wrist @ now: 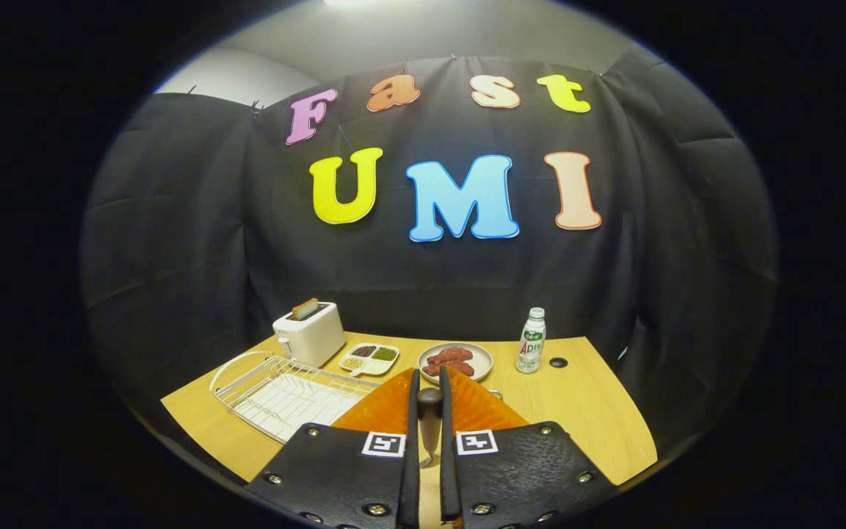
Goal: Take the plate from the dish rack, then take the spoon from the basket and place it into the plate.
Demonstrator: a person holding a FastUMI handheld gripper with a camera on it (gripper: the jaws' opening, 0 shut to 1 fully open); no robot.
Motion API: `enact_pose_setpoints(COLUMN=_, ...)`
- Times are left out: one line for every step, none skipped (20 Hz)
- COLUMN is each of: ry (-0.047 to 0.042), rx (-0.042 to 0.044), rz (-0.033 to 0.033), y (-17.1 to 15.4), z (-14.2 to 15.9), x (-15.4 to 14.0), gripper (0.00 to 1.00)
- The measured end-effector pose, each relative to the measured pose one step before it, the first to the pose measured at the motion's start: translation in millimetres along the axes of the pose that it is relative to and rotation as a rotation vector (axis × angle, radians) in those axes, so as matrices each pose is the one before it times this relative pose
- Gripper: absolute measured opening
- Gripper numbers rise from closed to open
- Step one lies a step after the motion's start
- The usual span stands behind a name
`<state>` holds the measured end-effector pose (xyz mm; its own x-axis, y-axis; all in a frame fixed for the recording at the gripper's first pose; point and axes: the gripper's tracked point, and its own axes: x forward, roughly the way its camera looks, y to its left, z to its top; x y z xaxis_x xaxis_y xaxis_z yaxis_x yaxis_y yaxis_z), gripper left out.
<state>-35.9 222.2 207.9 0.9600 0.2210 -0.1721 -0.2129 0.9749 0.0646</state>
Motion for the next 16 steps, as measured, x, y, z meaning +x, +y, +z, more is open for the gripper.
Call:
enact_pose_setpoints(ry=0.00763, rx=0.00571, rz=0.01497, y=7.66, z=-7.81, x=-4.86, gripper=0.11)
enact_pose_setpoints(ry=0.01439, rx=0.00806, rz=0.01796, y=8.12, z=-10.48, x=-2.85, gripper=0.11)
enact_pose_setpoints(ry=0.01652, rx=0.00971, rz=0.02252, y=9.92, z=-12.99, x=-2.21, gripper=0.11)
enact_pose_setpoints(ry=0.01862, rx=0.00829, rz=0.02579, y=11.1, z=-13.23, x=-1.13, gripper=0.11)
enact_pose_setpoints(ry=0.01882, rx=0.01237, rz=0.02319, y=10.45, z=-13.63, x=0.52, gripper=0.11)
enact_pose_setpoints(ry=0.01502, rx=0.01156, rz=0.02813, y=12.03, z=-12.73, x=1.98, gripper=0.11)
enact_pose_setpoints(ry=0.01215, rx=0.00687, rz=0.02936, y=13.05, z=-11.34, x=2.95, gripper=0.11)
enact_pose_setpoints(ry=0.01066, rx=-0.00103, rz=0.02486, y=11.82, z=-9.51, x=3.52, gripper=0.11)
enact_pose_setpoints(ry=0.00766, rx=-0.00288, rz=0.02409, y=10.65, z=-8.5, x=4.72, gripper=0.11)
enact_pose_setpoints(ry=0.01, rx=-0.00504, rz=0.02513, y=10.16, z=-8.04, x=5.72, gripper=0.11)
enact_pose_setpoints(ry=0.00609, rx=-0.00446, rz=0.02301, y=9.42, z=-7.0, x=4.44, gripper=0.11)
enact_pose_setpoints(ry=0.00558, rx=-0.00555, rz=0.01893, y=6.96, z=-6.94, x=5.27, gripper=0.11)
enact_pose_setpoints(ry=0.00776, rx=-0.00348, rz=0.0169, y=5.32, z=-6.35, x=4.24, gripper=0.11)
enact_pose_setpoints(ry=0.0039, rx=-0.0042, rz=0.01334, y=2.86, z=-5.28, x=3.7, gripper=0.11)
enact_pose_setpoints(ry=0.00976, rx=-0.00355, rz=0.01046, y=0.64, z=-6.79, x=3.74, gripper=0.11)
enact_pose_setpoints(ry=0.01594, rx=-0.00477, rz=0.00712, y=-1.55, z=-8.04, x=1.49, gripper=0.11)
